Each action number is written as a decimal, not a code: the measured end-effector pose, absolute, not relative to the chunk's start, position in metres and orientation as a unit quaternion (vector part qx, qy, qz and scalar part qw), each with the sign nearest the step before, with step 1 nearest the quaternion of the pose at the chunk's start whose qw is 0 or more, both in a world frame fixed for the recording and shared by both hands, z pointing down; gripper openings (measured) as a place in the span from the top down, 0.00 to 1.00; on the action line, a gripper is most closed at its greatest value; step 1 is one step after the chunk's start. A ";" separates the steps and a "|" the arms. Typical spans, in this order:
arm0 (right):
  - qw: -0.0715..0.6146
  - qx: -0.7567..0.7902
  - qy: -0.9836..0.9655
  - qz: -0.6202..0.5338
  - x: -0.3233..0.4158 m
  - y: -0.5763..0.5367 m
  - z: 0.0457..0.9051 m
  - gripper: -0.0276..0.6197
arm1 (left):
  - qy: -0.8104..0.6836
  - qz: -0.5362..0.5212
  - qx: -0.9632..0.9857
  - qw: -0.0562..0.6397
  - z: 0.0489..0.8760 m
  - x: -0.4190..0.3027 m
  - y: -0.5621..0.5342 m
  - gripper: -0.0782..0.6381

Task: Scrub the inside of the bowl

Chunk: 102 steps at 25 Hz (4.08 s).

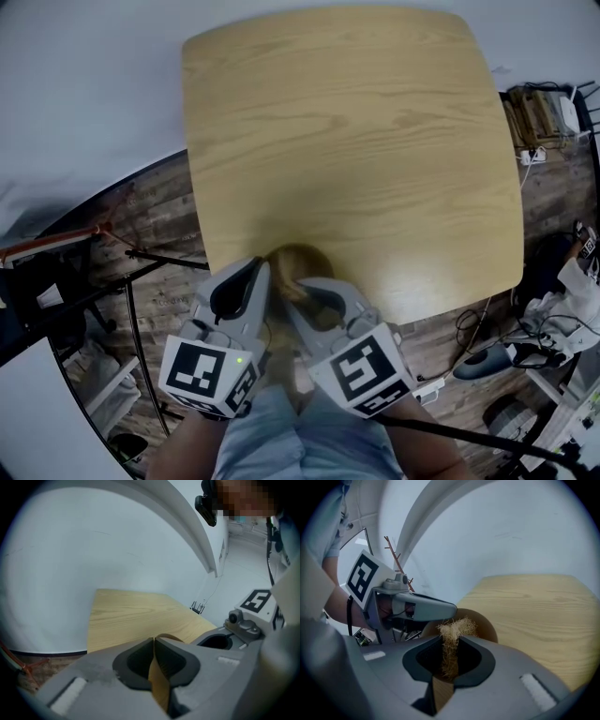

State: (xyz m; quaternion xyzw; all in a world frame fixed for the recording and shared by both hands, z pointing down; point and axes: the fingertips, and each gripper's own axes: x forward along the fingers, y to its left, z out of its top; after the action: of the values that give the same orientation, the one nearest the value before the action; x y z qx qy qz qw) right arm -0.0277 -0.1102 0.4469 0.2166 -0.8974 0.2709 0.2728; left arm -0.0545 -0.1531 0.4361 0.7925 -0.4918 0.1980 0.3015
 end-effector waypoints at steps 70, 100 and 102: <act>0.236 0.234 -0.901 0.278 0.008 -0.089 0.382 0.87 | -0.494 0.234 0.806 0.228 0.440 -0.067 -0.174 0.83; 0.054 0.427 -0.902 0.014 0.007 -0.148 0.167 0.87 | -0.609 0.019 0.793 0.002 0.163 -0.116 -0.140 0.86; 0.053 0.427 -0.903 0.011 0.005 -0.146 0.167 0.87 | -0.604 0.017 0.797 -0.001 0.161 -0.113 -0.140 0.86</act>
State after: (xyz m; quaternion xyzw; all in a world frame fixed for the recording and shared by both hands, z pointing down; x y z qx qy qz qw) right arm 0.0052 -0.1455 0.1669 0.4270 -0.9026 0.0114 0.0533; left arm -0.1135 -0.1402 0.1615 0.7970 -0.6038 0.0165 -0.0010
